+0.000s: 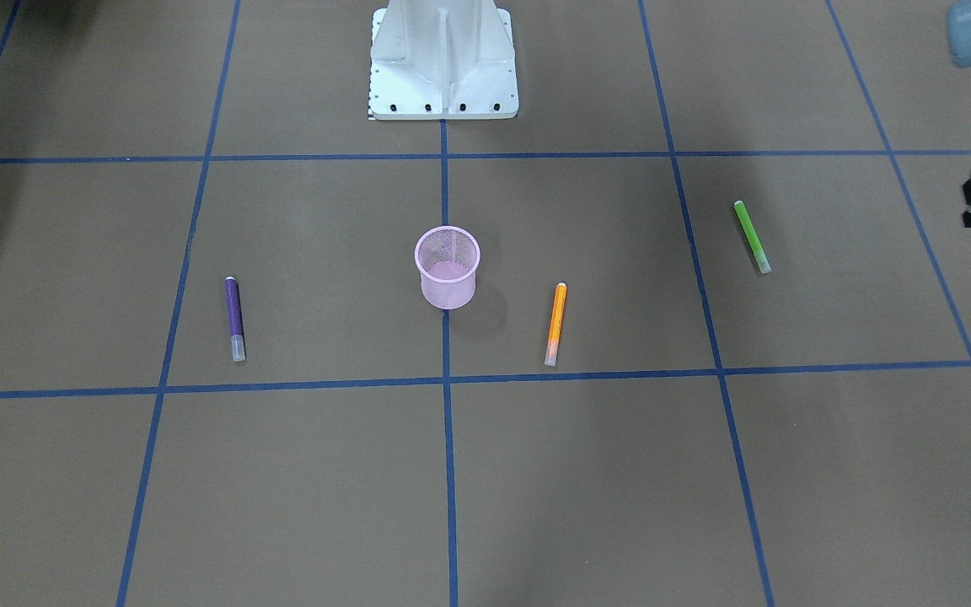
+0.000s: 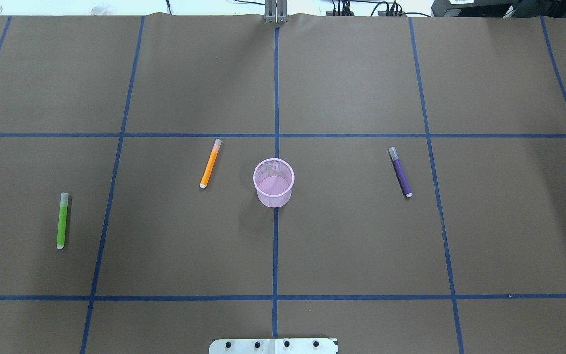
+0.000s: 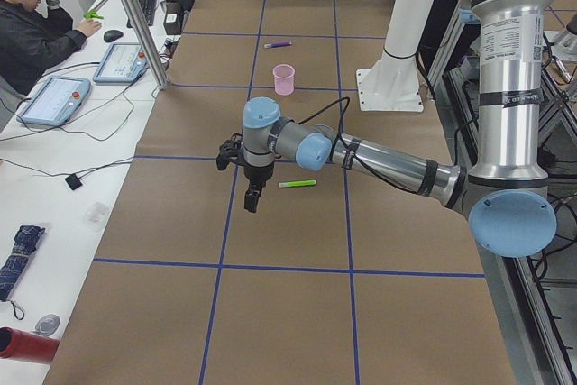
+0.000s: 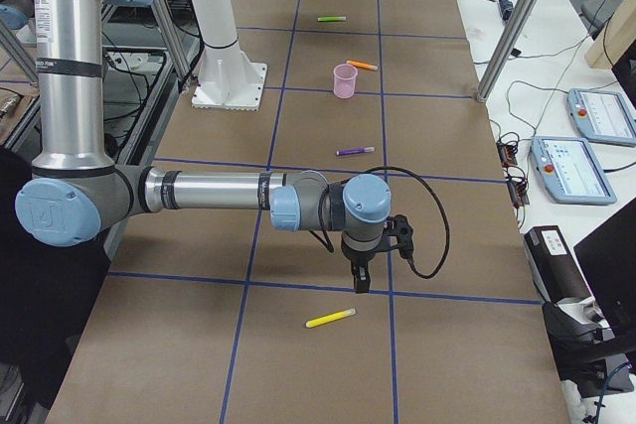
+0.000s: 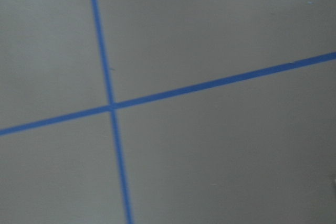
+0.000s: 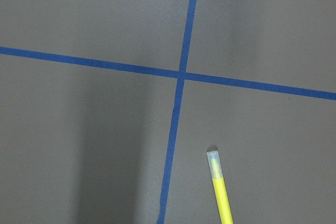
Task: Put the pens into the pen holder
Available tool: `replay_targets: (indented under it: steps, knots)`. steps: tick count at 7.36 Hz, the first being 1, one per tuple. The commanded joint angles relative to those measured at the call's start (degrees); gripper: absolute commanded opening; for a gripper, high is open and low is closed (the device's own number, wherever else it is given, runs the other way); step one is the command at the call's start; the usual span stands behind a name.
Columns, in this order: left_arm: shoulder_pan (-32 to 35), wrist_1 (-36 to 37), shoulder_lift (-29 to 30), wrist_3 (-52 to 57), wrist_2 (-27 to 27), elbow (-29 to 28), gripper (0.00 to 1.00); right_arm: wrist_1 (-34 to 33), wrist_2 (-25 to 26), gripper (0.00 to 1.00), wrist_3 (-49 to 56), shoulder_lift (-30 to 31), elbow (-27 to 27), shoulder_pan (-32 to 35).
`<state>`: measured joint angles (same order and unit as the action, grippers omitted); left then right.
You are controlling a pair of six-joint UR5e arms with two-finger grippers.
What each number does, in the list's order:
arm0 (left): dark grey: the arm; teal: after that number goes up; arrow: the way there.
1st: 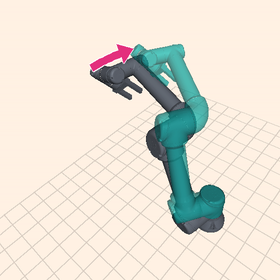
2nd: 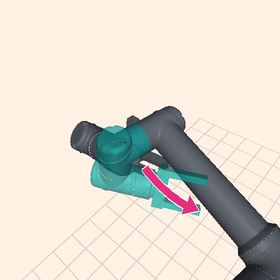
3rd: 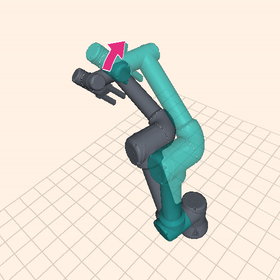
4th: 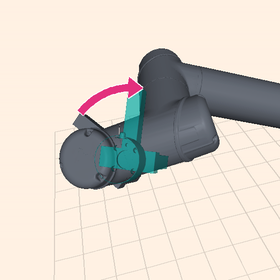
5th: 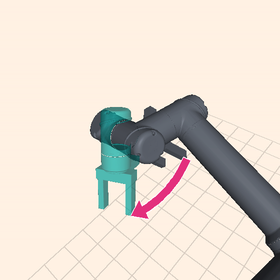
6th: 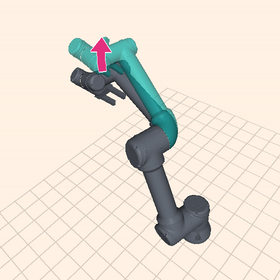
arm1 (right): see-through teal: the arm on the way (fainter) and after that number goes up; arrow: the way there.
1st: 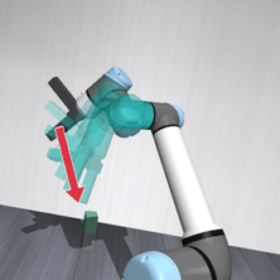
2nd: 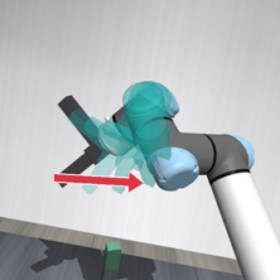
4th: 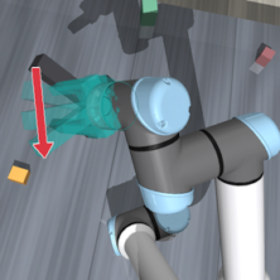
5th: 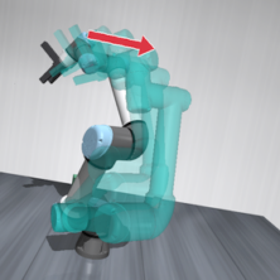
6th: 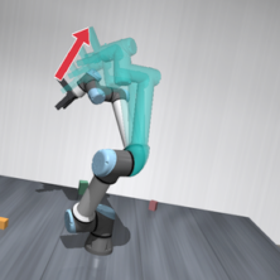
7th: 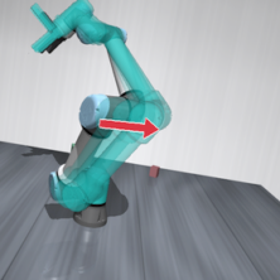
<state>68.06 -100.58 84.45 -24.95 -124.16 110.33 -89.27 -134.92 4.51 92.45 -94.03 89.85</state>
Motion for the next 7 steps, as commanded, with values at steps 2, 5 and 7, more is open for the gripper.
replay_targets:
  steps: [2,5,7]
  knots:
    - [-20.7,-8.75,-1.92,-39.54,7.63,3.82,1.0,0.06,0.27,1.0,-2.14,0.01,0.16,-0.03]
    - [-28.15,-8.76,-0.78,-47.03,14.82,3.5,1.0,-0.02,-0.08,1.0,-2.31,0.45,0.16,-0.03]
    - [-28.94,-8.93,3.6,-46.51,15.08,-1.05,1.0,-0.11,-0.17,1.0,-2.4,0.19,0.25,-0.03]
